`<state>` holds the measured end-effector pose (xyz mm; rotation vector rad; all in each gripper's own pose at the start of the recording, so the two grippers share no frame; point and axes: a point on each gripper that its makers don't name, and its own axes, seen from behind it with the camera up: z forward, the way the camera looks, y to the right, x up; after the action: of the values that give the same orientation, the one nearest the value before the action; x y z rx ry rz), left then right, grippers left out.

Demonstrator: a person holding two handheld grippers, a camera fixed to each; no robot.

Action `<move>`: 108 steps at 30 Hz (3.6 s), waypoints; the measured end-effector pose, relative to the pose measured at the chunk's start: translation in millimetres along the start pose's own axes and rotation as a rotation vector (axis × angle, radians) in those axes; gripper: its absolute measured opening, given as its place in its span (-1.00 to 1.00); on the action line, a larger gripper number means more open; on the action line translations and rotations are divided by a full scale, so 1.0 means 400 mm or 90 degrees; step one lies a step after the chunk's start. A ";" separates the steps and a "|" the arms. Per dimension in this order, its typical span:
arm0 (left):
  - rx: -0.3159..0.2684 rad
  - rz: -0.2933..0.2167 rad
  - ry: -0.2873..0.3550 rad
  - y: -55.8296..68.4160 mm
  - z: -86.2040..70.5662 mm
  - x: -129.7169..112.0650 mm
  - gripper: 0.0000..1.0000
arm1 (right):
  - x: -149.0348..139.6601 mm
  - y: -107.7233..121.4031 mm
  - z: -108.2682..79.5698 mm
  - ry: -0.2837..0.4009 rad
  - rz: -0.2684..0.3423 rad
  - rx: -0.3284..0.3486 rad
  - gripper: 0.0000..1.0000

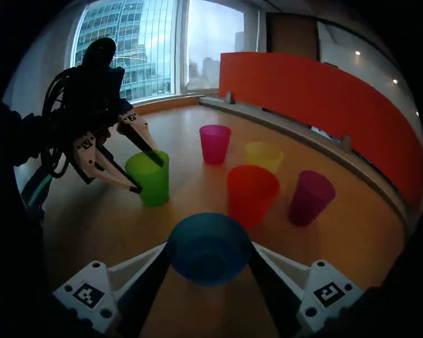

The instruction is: Pour water

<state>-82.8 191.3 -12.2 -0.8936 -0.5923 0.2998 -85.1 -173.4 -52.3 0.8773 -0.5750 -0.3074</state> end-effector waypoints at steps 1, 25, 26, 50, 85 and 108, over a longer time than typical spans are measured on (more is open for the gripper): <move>0.000 0.000 0.000 0.000 0.000 0.000 0.74 | 0.001 0.000 0.000 0.001 0.000 0.000 0.87; 0.012 -0.023 0.055 -0.014 -0.048 0.082 0.74 | 0.058 0.007 -0.028 0.038 0.019 -0.017 0.85; 0.015 -0.022 0.060 -0.016 -0.054 0.089 0.74 | 0.067 0.009 -0.033 0.043 0.019 -0.019 0.85; 0.063 -0.012 0.148 -0.038 -0.162 0.231 0.74 | 0.287 0.046 -0.164 0.171 -0.004 -0.071 0.85; 0.094 -0.024 0.326 -0.047 -0.264 0.406 0.74 | 0.438 0.060 -0.218 0.291 0.026 -0.095 0.85; 0.075 -0.019 0.332 -0.017 -0.253 0.411 0.74 | 0.461 0.073 -0.240 0.288 -0.004 -0.095 0.85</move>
<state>109.2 201.5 3.0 -0.8065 -0.1031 0.0657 121.1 -182.9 -13.8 0.7710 -0.1271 -0.1460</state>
